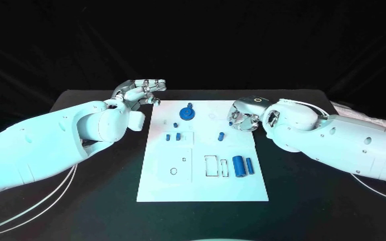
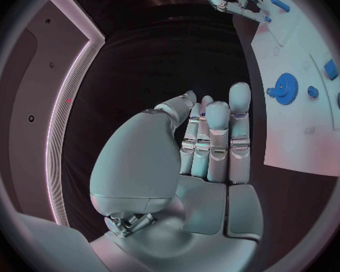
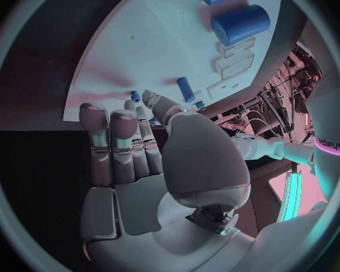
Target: Assemble the parts on the task board
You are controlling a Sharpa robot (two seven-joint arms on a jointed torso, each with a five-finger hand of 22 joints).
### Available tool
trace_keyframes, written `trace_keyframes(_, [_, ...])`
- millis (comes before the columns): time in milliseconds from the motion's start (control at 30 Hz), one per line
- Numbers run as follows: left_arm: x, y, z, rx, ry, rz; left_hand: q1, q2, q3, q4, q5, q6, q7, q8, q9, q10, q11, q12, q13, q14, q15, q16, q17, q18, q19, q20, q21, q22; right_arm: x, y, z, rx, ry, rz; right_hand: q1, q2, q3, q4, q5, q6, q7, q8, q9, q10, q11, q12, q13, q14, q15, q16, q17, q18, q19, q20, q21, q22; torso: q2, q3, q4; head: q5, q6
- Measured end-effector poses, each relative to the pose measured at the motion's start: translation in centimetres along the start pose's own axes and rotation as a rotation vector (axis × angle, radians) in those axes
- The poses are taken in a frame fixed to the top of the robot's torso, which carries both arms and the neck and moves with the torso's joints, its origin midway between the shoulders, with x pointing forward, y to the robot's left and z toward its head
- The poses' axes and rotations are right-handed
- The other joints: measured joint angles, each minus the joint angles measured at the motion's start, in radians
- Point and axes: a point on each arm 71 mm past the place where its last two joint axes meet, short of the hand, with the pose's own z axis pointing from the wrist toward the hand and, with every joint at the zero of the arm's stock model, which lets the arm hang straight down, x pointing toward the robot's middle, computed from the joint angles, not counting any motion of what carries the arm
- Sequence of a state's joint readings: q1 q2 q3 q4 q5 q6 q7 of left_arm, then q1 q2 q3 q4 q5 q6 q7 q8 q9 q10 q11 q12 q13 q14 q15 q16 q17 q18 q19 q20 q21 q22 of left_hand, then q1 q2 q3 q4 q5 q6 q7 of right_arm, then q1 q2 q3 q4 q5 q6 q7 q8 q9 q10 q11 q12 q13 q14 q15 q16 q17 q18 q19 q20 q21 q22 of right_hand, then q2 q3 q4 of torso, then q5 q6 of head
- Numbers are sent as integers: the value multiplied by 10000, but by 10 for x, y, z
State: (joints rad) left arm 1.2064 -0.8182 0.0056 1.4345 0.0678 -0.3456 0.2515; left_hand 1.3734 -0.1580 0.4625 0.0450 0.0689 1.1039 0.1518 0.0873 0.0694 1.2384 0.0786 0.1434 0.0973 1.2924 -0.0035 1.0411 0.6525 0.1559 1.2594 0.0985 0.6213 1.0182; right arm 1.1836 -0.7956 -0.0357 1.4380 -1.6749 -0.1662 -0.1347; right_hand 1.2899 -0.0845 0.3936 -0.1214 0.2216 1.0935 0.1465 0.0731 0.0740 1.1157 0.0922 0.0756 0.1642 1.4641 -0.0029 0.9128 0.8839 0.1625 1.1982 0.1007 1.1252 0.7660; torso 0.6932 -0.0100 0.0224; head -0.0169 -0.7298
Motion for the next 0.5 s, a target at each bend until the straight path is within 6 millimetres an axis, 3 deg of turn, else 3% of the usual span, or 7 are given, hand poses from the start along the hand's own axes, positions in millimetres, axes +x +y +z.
trace_keyframes(200, [3, 0, -2, -26, -11, -485, 0, 0, -28, -28, 0, -1, -1, 0, 0, -74, -2, 40, 12, -75, 4, -133, -222, 149, -90, 17, -251, -172, 3, 1, 3, 91, 49, -248, 0, 0, 57, -3, -71, 0, 1, 0, -3, -53, -15, -1, -124, 8, 9, 0, -22, 0, 0, 0, -16, -25, 3, -4, 3, 22, -46])
trace_keyframes(500, [2, 0, -4, -52, -65, -765, 0, 0, -58, 2, 0, -37, 35, 0, -9, -110, 34, 39, 20, -110, 38, -188, -327, 151, -161, 17, -443, -281, 5, 1, 7, 188, 62, -452, 18, 19, 209, -42, -299, 0, 0, 0, -3, -53, -16, -1, -286, 8, 8, 0, -22, 0, -36, 35, -16, -24, 2, -3, -3, 37, -101])
